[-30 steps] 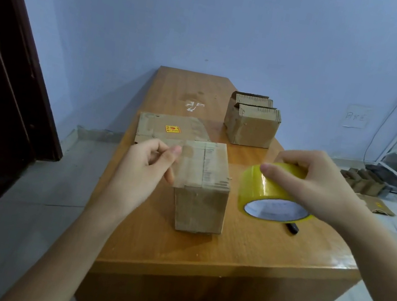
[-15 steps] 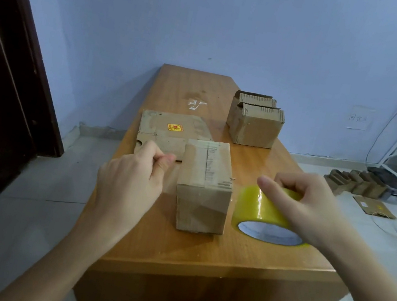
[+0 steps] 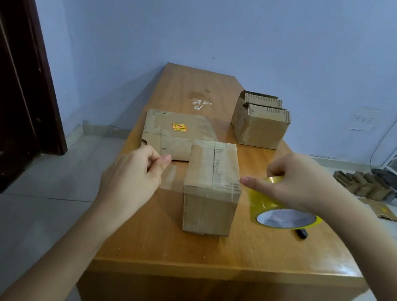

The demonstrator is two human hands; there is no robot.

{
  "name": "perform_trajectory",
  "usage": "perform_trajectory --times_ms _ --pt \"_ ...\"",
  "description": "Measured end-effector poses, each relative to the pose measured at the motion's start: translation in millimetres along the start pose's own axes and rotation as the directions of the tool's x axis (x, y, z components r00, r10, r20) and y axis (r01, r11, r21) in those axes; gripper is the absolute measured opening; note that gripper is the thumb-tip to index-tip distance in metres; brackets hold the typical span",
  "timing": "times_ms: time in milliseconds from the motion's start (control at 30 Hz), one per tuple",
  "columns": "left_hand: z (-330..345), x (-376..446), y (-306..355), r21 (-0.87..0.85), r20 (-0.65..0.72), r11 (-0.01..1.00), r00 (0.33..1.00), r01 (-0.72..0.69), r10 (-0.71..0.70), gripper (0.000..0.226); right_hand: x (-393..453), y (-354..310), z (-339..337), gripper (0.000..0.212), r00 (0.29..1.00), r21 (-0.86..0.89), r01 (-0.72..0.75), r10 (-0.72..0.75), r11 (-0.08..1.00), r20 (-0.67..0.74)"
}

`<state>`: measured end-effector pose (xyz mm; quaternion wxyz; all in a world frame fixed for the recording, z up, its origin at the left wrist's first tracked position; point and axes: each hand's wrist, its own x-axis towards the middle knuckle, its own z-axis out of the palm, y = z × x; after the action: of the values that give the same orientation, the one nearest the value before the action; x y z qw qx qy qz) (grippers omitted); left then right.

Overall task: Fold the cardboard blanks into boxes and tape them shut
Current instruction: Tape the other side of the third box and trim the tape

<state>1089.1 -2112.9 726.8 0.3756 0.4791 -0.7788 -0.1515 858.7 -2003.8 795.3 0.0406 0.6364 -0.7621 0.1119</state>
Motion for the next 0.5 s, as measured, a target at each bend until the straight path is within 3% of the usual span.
perform_trajectory --times_ms 300,500 --pt "14.2 2.2 2.0 0.075 0.084 0.997 0.996 0.026 -0.032 0.032 15.6 13.7 8.5 0.072 0.986 0.060 -0.048 0.037 0.997 0.160" --pt "38.0 -3.9 1.9 -0.078 0.160 0.995 0.986 0.054 -0.041 0.030 6.5 21.7 21.1 0.067 0.972 0.136 -0.062 0.029 0.989 0.234"
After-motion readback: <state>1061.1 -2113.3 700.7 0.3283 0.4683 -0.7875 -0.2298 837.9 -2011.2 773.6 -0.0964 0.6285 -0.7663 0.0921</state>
